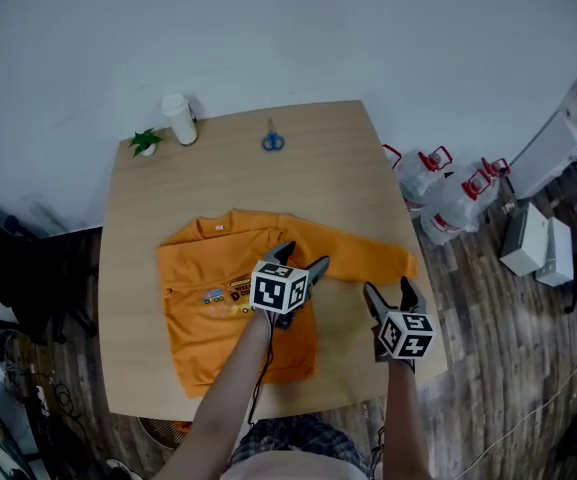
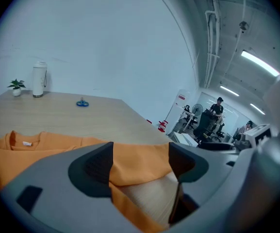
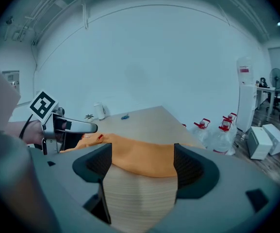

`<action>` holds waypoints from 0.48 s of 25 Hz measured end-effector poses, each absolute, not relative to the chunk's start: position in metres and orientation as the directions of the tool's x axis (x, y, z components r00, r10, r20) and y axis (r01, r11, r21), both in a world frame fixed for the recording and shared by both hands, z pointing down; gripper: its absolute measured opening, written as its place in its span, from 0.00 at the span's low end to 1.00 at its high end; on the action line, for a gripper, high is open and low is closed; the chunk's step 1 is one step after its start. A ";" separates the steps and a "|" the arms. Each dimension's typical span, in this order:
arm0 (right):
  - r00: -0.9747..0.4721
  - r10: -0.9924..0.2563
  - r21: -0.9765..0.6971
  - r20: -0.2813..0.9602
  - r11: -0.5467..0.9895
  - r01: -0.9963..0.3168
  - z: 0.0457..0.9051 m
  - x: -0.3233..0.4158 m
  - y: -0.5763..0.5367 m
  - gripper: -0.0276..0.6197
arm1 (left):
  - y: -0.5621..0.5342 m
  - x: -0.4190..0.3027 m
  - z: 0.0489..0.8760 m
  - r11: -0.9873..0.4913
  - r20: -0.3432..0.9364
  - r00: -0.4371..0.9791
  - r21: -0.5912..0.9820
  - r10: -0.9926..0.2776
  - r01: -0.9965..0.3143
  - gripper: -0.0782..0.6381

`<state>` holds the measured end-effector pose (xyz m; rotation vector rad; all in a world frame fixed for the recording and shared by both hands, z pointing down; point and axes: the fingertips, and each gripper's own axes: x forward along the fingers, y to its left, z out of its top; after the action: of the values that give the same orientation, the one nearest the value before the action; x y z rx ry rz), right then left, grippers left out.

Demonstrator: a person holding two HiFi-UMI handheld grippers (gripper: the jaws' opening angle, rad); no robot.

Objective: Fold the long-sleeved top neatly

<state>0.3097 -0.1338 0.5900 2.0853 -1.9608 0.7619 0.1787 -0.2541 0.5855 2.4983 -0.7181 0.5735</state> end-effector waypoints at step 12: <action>0.136 -0.819 -0.202 0.557 -0.292 -0.935 0.629 0.408 -0.126 0.57 | -0.228 0.262 0.608 -0.783 0.533 0.798 0.352 -0.282 -0.512 0.60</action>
<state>0.4081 -0.1259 0.6292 2.2127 -1.7370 0.8761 0.2624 -0.2283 0.6077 2.4953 -0.5916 0.6331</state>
